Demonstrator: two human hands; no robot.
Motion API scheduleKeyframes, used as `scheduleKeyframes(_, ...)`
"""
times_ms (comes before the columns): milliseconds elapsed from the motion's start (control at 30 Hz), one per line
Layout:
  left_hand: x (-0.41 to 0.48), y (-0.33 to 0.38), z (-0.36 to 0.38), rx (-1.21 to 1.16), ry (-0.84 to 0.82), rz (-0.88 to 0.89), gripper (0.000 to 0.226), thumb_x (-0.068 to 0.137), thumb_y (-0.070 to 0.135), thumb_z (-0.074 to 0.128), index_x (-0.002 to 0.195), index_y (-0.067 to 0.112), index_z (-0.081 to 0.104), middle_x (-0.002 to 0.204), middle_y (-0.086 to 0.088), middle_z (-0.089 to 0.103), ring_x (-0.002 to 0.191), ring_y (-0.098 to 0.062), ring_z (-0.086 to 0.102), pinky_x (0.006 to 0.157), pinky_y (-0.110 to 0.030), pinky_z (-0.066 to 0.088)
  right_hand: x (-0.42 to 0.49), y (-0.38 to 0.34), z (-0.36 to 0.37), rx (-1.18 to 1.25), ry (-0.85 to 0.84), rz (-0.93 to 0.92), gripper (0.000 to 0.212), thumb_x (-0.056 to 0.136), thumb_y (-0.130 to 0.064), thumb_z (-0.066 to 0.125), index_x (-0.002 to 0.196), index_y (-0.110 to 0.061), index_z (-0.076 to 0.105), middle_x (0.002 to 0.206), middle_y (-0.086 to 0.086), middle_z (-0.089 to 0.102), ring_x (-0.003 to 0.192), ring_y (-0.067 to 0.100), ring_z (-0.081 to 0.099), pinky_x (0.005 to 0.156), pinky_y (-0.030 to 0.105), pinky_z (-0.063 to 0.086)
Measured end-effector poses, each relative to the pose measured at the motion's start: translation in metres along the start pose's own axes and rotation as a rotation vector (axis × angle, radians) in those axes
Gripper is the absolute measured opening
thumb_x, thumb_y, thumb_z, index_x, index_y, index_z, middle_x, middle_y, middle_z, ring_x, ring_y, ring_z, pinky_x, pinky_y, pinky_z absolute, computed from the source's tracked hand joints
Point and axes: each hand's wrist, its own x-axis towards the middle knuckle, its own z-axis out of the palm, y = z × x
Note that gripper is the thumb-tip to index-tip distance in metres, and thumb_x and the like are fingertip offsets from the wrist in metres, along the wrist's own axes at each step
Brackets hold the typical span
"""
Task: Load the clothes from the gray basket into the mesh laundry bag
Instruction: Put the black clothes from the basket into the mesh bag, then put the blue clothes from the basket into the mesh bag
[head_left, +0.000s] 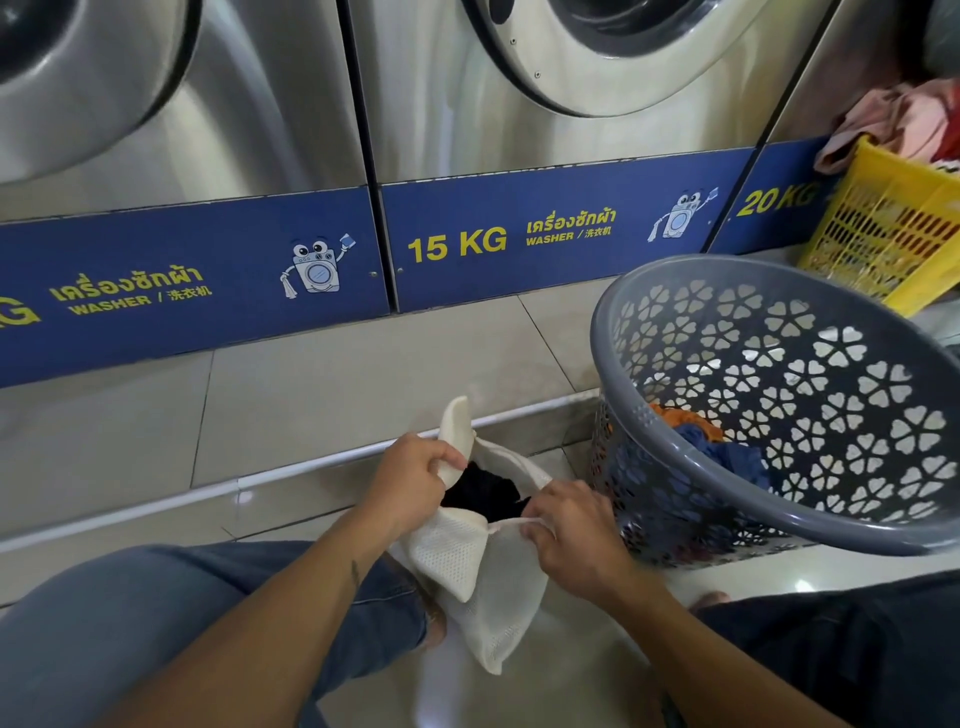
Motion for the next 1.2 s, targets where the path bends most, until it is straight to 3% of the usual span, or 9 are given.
scheduleKeyframes(200,0.003,0.01,0.007,0.094,-0.073,-0.063,0.042,0.088,0.0,0.049,0.096,0.03,0.077,0.126,-0.004,0.062,0.088,-0.015,0.054,0.075,-0.025,0.041,0.009,0.004,-0.012,0.041,0.08,-0.029,0.013,0.089,-0.027,0.062,0.093,-0.024,0.074,0.102,-0.006,0.058,0.103,0.021,0.049,0.088,0.039,0.044)
scheduleKeyframes(400,0.003,0.022,0.016,0.066,-0.025,0.014,0.022,0.088,0.02,0.061,0.1,0.031,0.075,0.119,0.003,0.066,0.101,-0.014,0.06,0.083,-0.023,0.042,0.006,0.016,-0.02,0.08,0.003,0.007,0.013,0.093,-0.027,0.063,0.102,-0.024,0.071,0.112,-0.007,0.051,0.112,0.015,0.045,0.091,0.023,0.036)
scheduleKeyframes(467,0.005,0.024,0.017,0.043,0.007,0.042,0.024,0.089,0.016,0.062,0.101,0.032,0.075,0.114,0.006,0.066,0.092,-0.008,0.06,0.078,-0.017,0.043,0.006,0.014,-0.032,0.103,-0.055,0.011,0.015,0.093,-0.026,0.063,0.107,-0.026,0.07,0.116,-0.008,0.05,0.115,0.014,0.046,0.095,0.028,0.042)
scheduleKeyframes(600,0.01,0.04,0.015,-0.133,0.099,0.049,0.025,0.088,0.012,0.063,0.087,0.034,0.076,0.09,0.021,0.064,0.066,0.004,0.059,0.054,0.0,0.037,0.005,-0.002,-0.078,0.161,-0.099,-0.029,0.025,0.094,-0.017,0.062,0.118,-0.022,0.068,0.121,-0.002,0.056,0.114,0.018,0.055,0.098,0.033,0.047)
scheduleKeyframes(700,0.012,0.053,0.016,-0.276,0.101,0.077,0.028,0.089,0.01,0.063,0.085,0.035,0.076,0.092,0.029,0.065,0.08,0.017,0.06,0.061,0.003,0.039,0.001,-0.021,-0.119,0.231,-0.104,-0.097,0.027,0.092,-0.01,0.063,0.116,-0.021,0.07,0.113,-0.001,0.067,0.104,0.016,0.064,0.092,0.031,0.052)
scheduleKeyframes(867,0.021,0.068,0.022,-0.374,0.11,0.093,0.033,0.09,0.008,0.062,0.086,0.038,0.076,0.098,0.026,0.07,0.095,0.009,0.062,0.078,-0.002,0.04,0.011,-0.013,-0.19,0.389,0.005,-0.13,0.023,0.09,-0.008,0.063,0.105,-0.023,0.073,0.088,-0.004,0.074,0.082,0.011,0.069,0.078,0.024,0.055)
scheduleKeyframes(967,0.031,0.079,0.029,-0.336,0.11,0.105,0.031,0.091,0.009,0.062,0.092,0.036,0.076,0.102,0.021,0.069,0.096,0.007,0.06,0.074,0.004,0.036,0.041,0.032,-0.207,0.253,0.102,-0.04,0.025,0.088,-0.006,0.062,0.106,-0.02,0.072,0.086,-0.002,0.073,0.083,0.019,0.068,0.081,0.033,0.054)
scheduleKeyframes(1100,0.045,0.095,0.04,-0.232,0.13,0.132,0.029,0.091,0.007,0.061,0.097,0.032,0.076,0.102,0.018,0.066,0.094,0.0,0.056,0.072,0.006,0.032,0.081,0.109,-0.185,-0.153,-0.185,0.141,0.052,0.087,-0.017,0.062,0.139,-0.02,0.053,0.13,0.013,0.065,0.118,0.032,0.06,0.099,0.041,0.049)
scheduleKeyframes(1200,0.054,0.101,0.047,-0.19,0.13,0.12,0.028,0.092,0.01,0.061,0.097,0.032,0.076,0.101,0.021,0.063,0.093,0.002,0.052,0.071,0.007,0.031,0.097,0.151,-0.152,-0.367,-0.439,0.165,0.068,0.086,-0.028,0.063,0.149,-0.022,0.038,0.147,0.015,0.051,0.128,0.036,0.053,0.104,0.043,0.047)
